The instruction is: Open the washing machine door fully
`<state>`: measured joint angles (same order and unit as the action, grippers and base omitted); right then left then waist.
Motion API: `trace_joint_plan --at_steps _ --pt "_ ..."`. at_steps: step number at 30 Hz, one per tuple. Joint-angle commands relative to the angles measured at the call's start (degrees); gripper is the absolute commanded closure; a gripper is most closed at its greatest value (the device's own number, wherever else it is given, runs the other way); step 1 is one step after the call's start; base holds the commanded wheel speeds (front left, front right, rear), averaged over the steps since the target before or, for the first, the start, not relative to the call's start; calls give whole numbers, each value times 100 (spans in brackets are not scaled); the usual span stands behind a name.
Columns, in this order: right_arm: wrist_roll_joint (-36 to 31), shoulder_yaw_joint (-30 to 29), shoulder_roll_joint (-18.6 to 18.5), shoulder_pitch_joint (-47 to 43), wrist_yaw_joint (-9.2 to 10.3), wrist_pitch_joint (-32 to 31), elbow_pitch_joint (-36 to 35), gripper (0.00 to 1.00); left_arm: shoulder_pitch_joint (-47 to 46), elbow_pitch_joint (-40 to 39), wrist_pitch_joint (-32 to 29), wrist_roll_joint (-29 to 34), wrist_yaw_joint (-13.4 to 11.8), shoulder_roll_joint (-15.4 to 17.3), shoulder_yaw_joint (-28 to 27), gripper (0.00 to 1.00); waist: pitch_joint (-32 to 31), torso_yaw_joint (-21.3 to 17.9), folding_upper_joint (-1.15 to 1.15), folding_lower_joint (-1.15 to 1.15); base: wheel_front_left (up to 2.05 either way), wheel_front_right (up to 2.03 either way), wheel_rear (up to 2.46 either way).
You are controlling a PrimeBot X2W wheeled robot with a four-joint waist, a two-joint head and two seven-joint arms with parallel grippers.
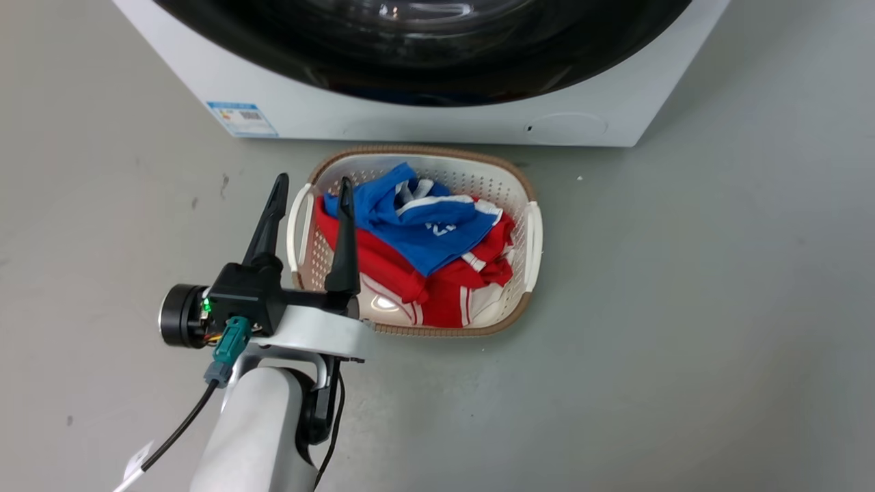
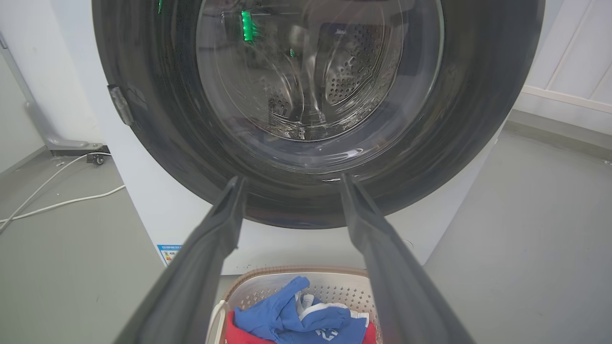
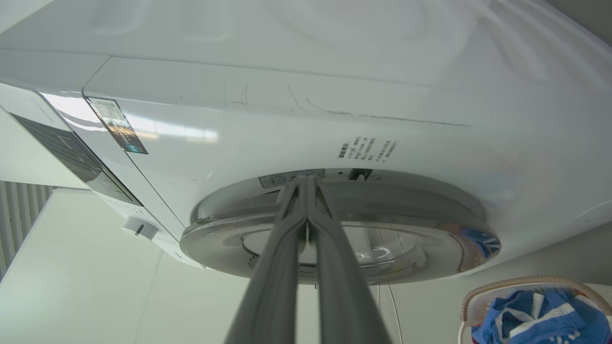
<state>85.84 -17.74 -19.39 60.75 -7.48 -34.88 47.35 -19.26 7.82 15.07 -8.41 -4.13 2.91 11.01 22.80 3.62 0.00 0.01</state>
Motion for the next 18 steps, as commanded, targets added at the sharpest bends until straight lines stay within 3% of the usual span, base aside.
trace_joint_plan --at_steps 1,18 --pt "-52 37 -51 100 -3 -35 54 100 -94 -23 14 -15 -29 -2 25 0 85 72 0 -1 0 0 0" --pt "-944 1001 158 1948 -3 -521 743 100 -549 -358 14 -114 -272 -3 568 0 903 480 0 -1 0 0 0"
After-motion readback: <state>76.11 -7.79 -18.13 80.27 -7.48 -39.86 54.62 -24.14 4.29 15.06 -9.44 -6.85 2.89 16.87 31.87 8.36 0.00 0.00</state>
